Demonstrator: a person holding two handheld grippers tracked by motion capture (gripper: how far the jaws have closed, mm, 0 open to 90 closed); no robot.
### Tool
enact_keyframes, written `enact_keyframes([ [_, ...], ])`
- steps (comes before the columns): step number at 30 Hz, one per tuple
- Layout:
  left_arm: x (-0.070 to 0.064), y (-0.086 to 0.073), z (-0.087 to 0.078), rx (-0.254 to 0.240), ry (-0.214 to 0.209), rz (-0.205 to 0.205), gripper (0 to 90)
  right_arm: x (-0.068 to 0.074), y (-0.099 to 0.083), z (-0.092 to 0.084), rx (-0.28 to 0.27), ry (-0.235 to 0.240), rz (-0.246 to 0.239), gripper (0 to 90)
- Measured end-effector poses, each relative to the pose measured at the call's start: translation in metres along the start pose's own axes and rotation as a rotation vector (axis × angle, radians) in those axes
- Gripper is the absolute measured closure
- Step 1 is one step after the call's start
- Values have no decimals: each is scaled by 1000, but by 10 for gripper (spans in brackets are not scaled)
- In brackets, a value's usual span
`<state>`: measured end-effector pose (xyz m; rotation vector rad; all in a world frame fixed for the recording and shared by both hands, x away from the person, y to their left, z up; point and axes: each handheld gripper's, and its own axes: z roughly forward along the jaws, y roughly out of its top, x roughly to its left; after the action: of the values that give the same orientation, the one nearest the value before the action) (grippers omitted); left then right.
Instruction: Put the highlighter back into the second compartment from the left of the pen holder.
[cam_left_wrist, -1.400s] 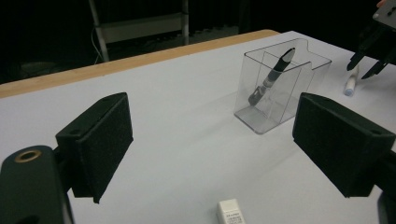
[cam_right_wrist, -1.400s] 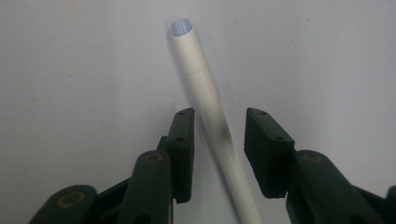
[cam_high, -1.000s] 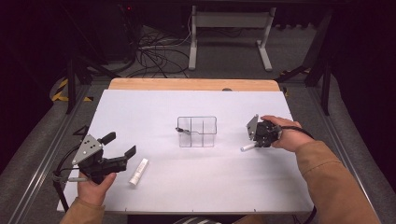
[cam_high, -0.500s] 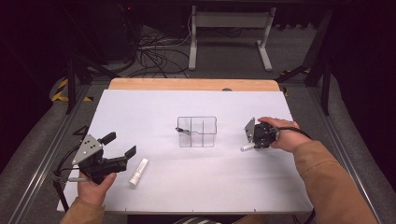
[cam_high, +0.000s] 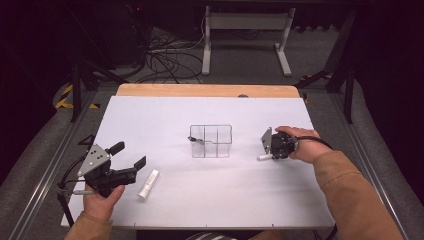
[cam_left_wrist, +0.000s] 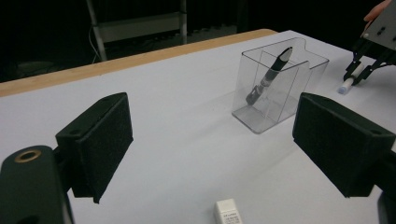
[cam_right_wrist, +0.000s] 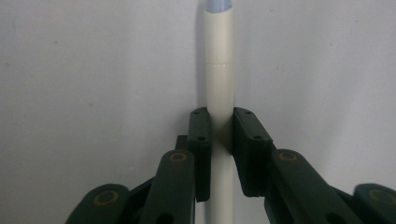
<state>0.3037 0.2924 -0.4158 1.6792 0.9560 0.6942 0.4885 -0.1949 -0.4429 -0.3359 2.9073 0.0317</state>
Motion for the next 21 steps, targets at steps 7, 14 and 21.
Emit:
enact_keyframes([
  [7,0,0,0,-5,1,-1,130,1,-1,-3,8,-15,1,789],
  [14,0,0,0,-4,2,-1,129,4,-6,-23,-84,-67,27,790],
  [21,0,0,0,-4,0,0,129,8,-6,-33,-112,-83,33,790],
])
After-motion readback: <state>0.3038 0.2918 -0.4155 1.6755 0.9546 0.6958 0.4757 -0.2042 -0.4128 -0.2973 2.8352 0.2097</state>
